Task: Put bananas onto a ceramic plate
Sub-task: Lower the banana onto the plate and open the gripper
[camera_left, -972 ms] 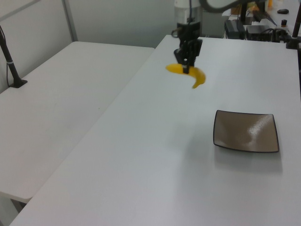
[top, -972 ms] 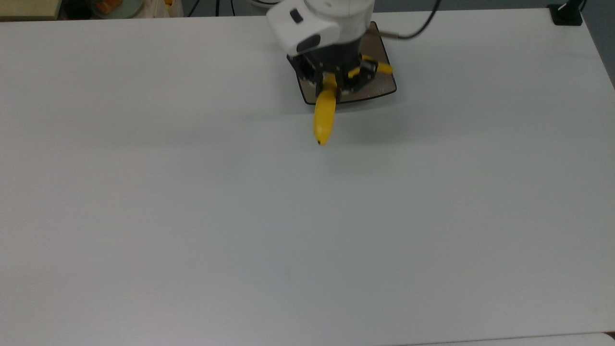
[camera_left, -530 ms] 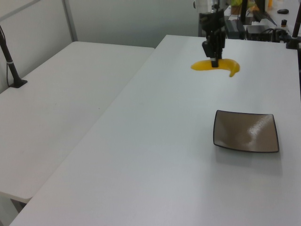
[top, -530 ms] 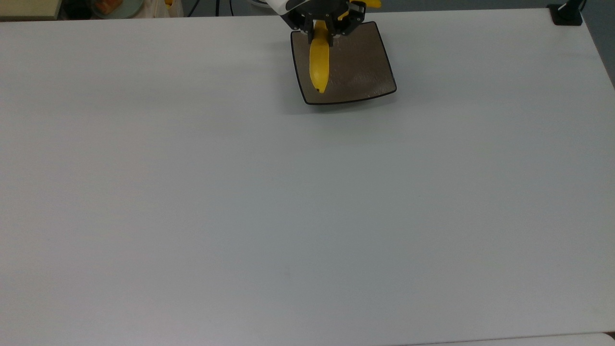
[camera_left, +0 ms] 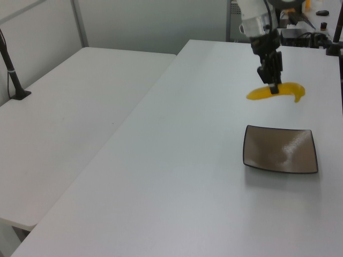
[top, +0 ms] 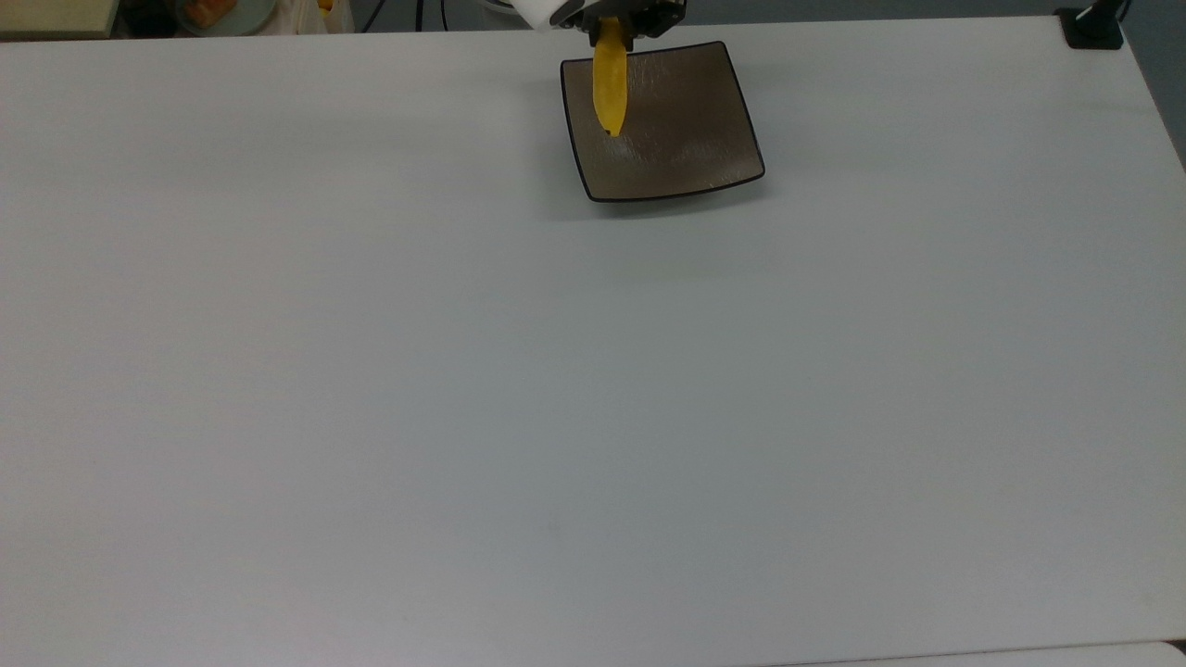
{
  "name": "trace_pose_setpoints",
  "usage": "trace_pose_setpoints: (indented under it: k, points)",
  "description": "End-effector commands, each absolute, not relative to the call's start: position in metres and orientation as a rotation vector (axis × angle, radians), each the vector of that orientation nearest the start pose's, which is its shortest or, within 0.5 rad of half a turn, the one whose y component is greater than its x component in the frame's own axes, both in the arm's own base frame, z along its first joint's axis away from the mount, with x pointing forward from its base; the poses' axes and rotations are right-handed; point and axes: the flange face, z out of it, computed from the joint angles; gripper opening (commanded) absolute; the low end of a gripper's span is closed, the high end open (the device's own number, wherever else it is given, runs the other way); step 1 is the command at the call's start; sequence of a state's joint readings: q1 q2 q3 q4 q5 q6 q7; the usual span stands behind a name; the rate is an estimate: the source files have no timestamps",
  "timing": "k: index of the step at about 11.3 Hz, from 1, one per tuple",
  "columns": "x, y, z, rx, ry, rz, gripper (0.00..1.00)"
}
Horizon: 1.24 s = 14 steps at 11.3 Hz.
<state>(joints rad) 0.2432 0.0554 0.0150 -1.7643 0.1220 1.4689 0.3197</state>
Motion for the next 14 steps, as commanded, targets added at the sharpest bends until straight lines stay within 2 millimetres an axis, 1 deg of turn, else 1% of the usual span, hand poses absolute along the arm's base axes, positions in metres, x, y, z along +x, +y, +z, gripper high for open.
trace_pose_setpoints:
  k: [1, 3, 5, 8, 9, 12, 14]
  points:
    - [0.494, 0.151, 0.466, -3.048, 0.089, 0.588, 0.0]
    - [0.481, 0.158, 0.44, -3.062, 0.081, 0.569, 0.0]
    - [0.48, 0.159, 0.422, -3.076, 0.13, 0.502, 0.0]
    - [0.481, 0.168, 0.417, -3.087, 0.208, 0.424, 0.0]
    - [0.479, 0.172, 0.41, -3.088, 0.234, 0.404, 0.0]
    - [0.467, 0.192, 0.39, -3.128, 0.318, 0.343, 0.0]
    - [0.464, 0.194, 0.382, -3.141, 0.343, 0.345, 0.0]
